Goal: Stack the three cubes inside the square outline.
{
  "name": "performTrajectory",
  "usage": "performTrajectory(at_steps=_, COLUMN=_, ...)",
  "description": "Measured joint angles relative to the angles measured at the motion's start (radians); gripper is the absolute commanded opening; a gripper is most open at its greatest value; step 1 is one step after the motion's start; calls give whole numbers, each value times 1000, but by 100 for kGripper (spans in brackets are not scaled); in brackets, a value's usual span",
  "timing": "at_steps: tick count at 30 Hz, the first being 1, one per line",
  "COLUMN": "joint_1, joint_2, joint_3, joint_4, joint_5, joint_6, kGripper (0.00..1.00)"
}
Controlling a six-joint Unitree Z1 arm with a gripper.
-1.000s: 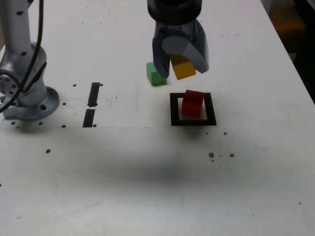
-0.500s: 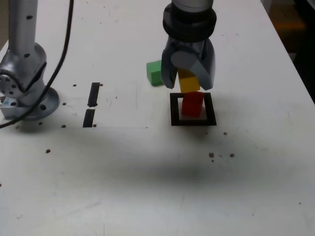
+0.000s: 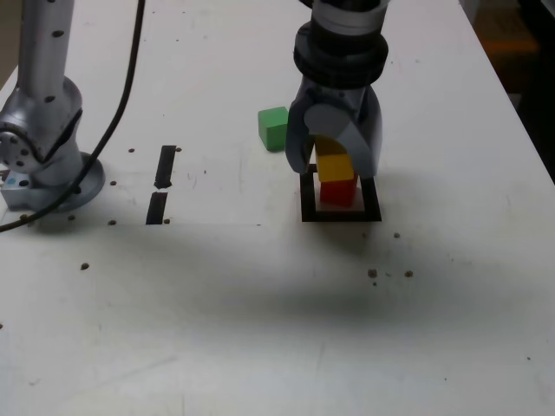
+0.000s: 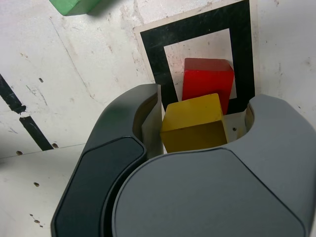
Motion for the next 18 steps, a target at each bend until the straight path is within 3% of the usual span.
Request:
performTrajectory(at_steps=13, joint_1=0, joint_2=25, joint_3=-12, joint_4=2, joint_5=10, joint_6=1, kGripper=20)
performTrajectory(at_steps=18, joint_1=0, joint_2=26, joint_3=-20, joint_4=2, joint_5=9, joint_6=1, kGripper=32)
